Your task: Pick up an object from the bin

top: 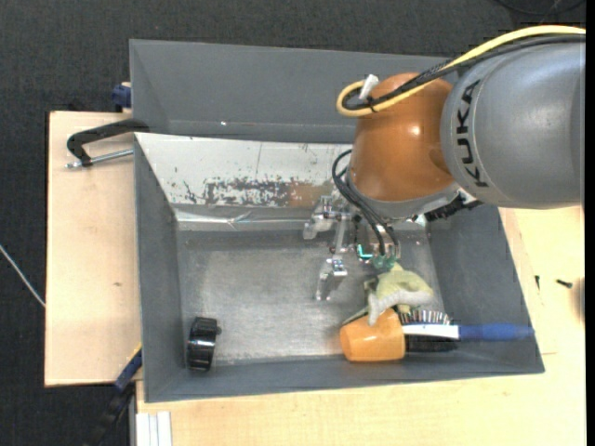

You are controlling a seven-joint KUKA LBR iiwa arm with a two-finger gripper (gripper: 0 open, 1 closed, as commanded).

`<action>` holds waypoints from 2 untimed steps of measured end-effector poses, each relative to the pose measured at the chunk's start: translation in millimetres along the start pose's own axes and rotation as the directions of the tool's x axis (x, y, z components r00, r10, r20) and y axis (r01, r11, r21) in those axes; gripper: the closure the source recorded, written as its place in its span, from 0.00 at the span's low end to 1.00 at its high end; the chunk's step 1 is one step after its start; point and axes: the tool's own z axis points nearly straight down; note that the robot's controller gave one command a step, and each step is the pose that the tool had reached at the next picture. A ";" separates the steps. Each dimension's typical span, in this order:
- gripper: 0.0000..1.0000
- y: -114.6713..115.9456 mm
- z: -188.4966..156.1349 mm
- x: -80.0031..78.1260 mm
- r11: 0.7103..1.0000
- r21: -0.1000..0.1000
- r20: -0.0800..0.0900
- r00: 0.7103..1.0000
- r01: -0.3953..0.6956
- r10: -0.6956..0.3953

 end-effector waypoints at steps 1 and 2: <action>0.00 -65.5 41.5 19.9 0.995 0.002 0.008 0.995 0.103 -0.103; 0.00 -117.9 68.9 21.8 0.972 0.006 0.040 0.971 0.236 -0.236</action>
Offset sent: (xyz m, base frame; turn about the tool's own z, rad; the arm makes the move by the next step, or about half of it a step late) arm -0.0207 -0.0631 -0.0408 -0.1089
